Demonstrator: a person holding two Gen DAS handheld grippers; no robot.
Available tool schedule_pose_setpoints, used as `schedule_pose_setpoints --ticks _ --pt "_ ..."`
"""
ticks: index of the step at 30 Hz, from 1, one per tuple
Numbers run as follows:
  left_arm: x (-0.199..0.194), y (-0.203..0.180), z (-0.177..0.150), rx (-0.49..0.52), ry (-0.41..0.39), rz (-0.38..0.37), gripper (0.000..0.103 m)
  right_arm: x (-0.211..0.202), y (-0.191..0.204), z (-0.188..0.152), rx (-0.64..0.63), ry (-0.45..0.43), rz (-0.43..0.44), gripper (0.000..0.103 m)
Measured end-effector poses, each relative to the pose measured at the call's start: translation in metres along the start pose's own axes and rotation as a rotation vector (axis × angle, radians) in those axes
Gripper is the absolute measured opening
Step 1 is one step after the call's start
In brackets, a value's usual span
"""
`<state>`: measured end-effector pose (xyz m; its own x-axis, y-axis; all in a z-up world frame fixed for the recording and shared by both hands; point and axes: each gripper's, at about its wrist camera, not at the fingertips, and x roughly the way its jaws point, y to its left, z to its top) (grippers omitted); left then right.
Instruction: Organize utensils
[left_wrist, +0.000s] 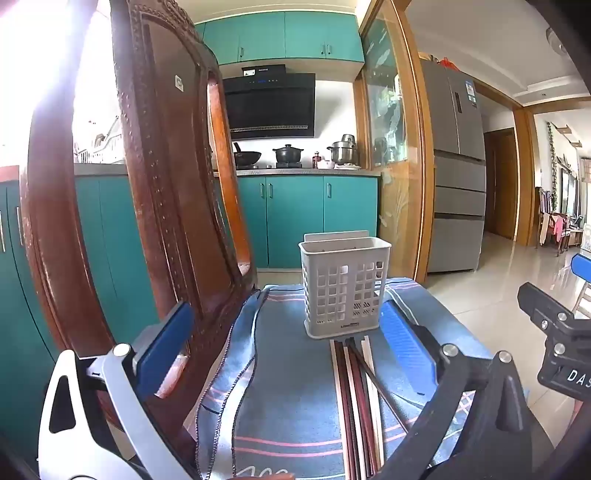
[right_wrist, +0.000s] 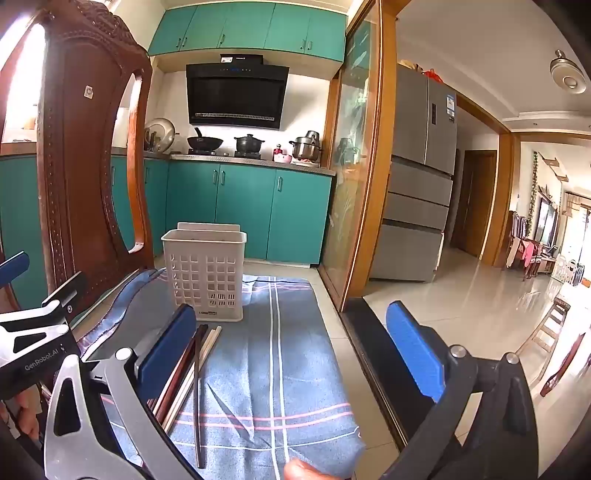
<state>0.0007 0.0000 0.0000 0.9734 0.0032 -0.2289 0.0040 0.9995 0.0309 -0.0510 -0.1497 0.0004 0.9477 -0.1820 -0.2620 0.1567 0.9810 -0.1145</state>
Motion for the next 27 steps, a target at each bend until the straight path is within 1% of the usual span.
schedule_pose_setpoints --ticks 7,8,11,12,27 --pt "0.0006 0.0005 -0.0029 -0.006 -0.005 0.006 0.1 0.0016 -0.002 -0.0006 -0.003 0.008 0.0 0.101" --pt "0.0009 0.0009 -0.0032 -0.008 -0.006 0.008 0.1 0.0012 0.0039 0.0001 -0.005 0.007 0.002 0.101" --pt "0.005 0.0063 -0.001 -0.012 -0.003 0.005 0.1 -0.0006 0.0052 -0.0016 -0.008 0.005 0.004 0.101" --pt "0.0009 0.0009 -0.0001 -0.003 -0.01 0.01 0.1 0.0 0.0044 -0.0018 -0.005 0.006 0.005 0.101" --pt "0.004 0.0013 -0.0009 -0.001 -0.007 0.012 0.1 -0.0004 0.0043 -0.0004 -0.01 0.0 0.012 0.101"
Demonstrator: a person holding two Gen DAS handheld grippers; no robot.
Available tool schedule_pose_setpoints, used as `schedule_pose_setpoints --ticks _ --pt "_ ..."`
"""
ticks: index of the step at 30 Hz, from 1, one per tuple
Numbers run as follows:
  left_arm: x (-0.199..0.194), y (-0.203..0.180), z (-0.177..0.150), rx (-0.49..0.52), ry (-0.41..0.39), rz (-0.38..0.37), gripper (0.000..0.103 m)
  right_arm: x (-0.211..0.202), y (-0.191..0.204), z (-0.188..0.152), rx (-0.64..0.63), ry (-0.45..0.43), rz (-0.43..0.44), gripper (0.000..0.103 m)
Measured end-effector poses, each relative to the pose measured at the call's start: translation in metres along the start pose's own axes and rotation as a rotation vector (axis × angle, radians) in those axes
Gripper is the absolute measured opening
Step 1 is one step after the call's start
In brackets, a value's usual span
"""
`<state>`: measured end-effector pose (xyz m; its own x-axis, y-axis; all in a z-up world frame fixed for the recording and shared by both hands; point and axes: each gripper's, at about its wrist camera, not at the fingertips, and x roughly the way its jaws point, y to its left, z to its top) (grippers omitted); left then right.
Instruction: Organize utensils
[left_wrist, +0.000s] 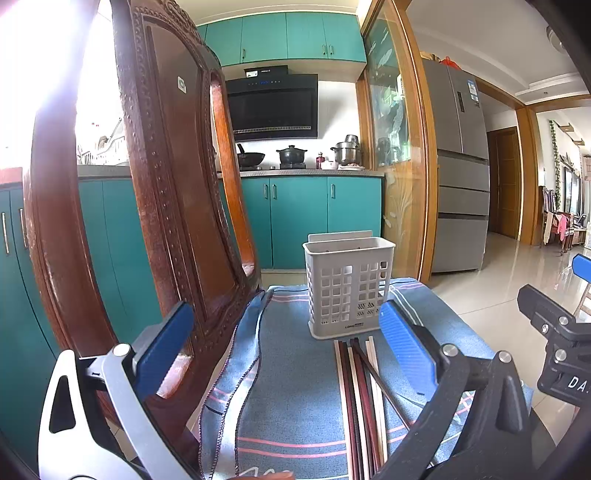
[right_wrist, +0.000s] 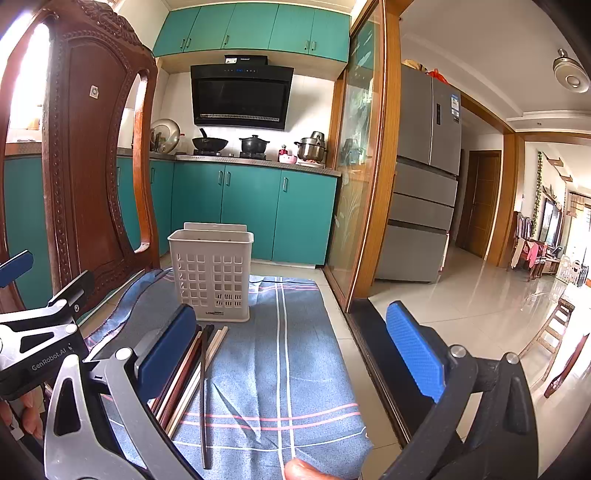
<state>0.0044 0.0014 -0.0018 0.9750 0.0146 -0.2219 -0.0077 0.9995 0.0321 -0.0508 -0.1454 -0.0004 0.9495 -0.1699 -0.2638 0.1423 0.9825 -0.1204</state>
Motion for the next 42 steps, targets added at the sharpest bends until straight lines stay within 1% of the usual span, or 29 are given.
schedule_pose_setpoints --ticks 11,13,42 --pt "0.0007 0.0043 -0.0011 0.0 0.002 0.0 0.1 0.0008 -0.0002 -0.001 -0.003 -0.002 0.005 0.101" --pt "0.0015 -0.0001 -0.0014 0.003 0.002 0.0 0.1 0.0004 0.0 -0.0008 -0.004 -0.002 0.005 0.101" --pt "0.0033 0.0012 -0.0013 0.0 0.006 0.001 0.1 0.0002 0.0029 -0.0048 -0.005 0.002 0.013 0.101"
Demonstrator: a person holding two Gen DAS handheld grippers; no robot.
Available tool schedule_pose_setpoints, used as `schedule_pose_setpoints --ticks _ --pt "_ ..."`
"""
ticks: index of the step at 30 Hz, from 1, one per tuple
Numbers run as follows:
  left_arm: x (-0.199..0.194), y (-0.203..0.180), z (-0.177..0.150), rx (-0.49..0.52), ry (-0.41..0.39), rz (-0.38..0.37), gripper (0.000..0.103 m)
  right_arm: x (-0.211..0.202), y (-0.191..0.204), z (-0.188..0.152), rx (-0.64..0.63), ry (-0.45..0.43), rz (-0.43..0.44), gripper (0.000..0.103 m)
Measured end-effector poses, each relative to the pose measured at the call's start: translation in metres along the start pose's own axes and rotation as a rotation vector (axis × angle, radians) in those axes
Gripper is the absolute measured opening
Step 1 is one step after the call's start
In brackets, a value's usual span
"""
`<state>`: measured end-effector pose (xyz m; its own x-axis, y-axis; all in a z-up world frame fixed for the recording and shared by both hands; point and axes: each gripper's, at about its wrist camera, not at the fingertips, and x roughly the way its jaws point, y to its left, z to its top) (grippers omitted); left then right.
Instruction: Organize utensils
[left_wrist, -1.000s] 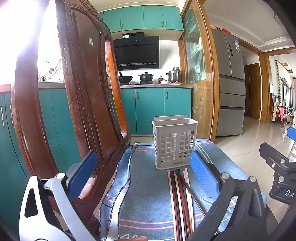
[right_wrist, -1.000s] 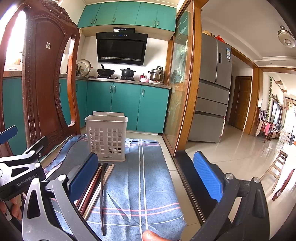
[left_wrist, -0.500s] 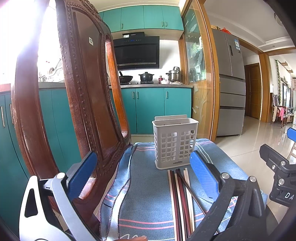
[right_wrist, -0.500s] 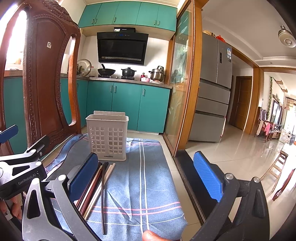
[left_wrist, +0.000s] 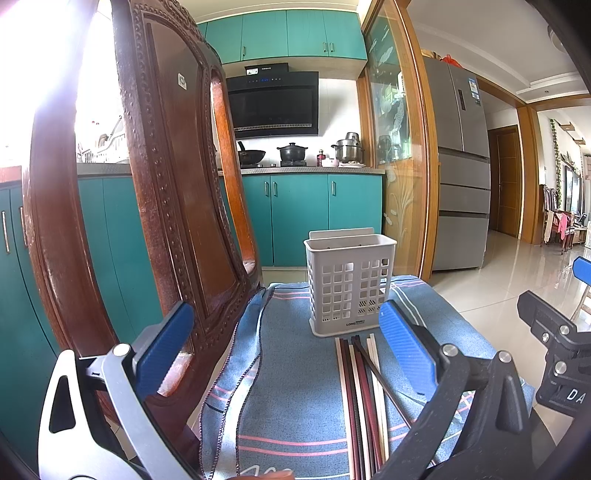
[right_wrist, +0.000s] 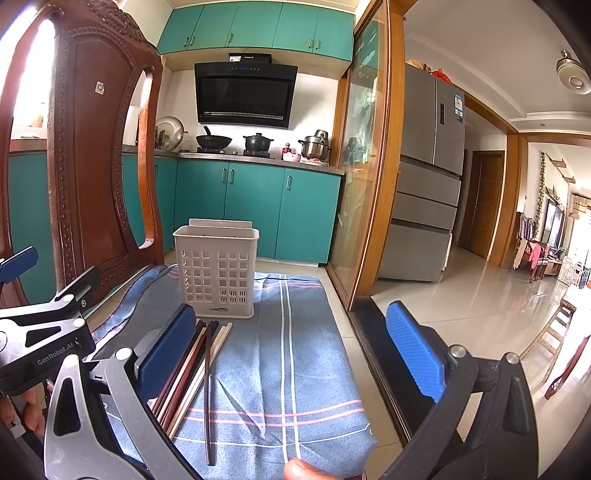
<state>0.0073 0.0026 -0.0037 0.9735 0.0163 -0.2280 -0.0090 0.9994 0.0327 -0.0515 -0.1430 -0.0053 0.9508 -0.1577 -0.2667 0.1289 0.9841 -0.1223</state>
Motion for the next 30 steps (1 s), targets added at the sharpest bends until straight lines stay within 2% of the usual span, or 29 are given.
schedule_pose_setpoints --ticks 30 --pt "0.0024 0.0021 -0.0017 0.002 0.002 0.002 0.1 -0.0007 0.0009 -0.002 0.001 0.004 0.003 0.101"
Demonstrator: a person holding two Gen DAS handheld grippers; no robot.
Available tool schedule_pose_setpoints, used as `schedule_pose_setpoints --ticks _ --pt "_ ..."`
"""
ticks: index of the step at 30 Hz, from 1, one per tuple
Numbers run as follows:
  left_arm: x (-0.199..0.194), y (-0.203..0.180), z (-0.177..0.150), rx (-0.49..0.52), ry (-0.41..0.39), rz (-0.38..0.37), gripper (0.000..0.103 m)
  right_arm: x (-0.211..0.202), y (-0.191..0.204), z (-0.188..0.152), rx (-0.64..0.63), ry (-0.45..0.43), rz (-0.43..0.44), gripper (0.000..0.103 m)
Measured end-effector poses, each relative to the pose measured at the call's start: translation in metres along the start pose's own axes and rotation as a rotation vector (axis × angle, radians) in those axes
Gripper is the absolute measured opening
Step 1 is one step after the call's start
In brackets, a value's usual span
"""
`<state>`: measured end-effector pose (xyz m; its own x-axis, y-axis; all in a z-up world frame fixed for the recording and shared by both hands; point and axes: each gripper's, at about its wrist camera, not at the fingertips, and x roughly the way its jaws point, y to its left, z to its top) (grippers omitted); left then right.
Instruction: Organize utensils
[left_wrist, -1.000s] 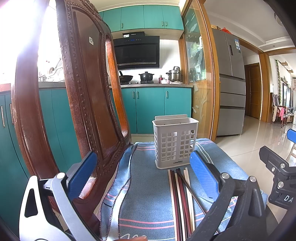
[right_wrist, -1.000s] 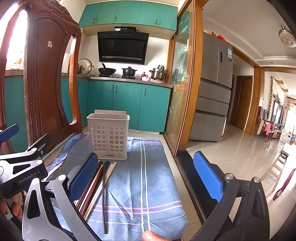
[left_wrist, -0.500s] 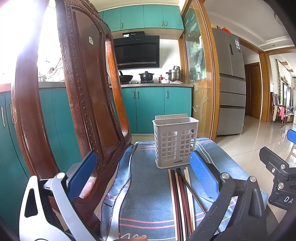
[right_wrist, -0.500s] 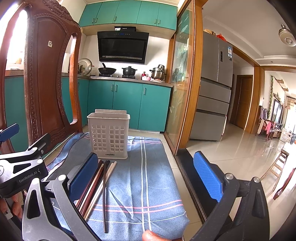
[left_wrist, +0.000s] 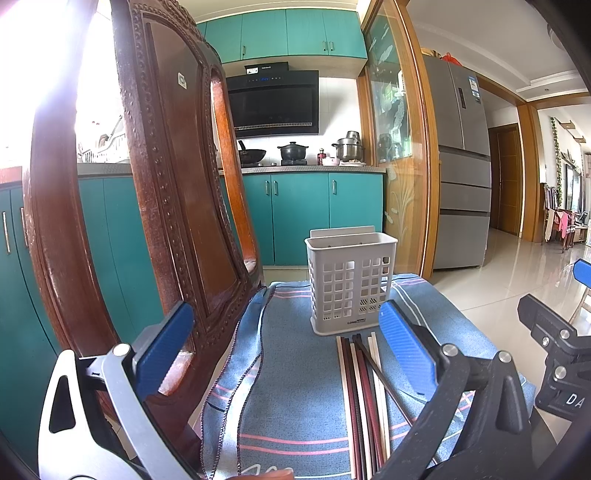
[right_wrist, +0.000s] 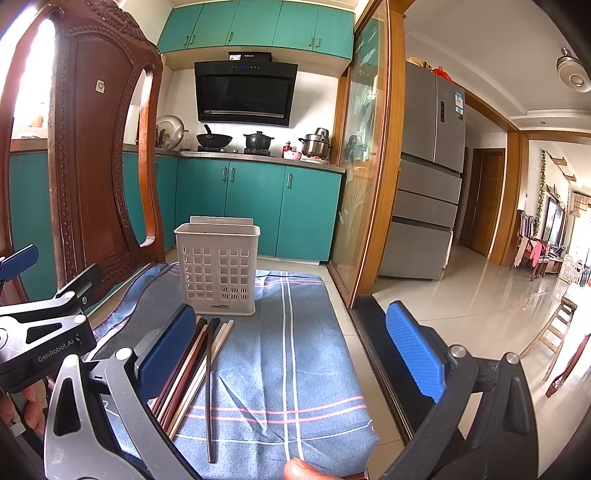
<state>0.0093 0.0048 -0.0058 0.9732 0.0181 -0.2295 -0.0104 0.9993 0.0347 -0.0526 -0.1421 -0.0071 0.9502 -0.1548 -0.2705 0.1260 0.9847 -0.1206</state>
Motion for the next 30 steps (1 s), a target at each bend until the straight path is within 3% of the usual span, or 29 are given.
schedule_pose_setpoints --ticks 30 --pt "0.0025 0.0 -0.0024 0.005 0.004 0.001 0.1 0.0017 0.002 -0.0046 -0.003 0.015 0.011 0.101"
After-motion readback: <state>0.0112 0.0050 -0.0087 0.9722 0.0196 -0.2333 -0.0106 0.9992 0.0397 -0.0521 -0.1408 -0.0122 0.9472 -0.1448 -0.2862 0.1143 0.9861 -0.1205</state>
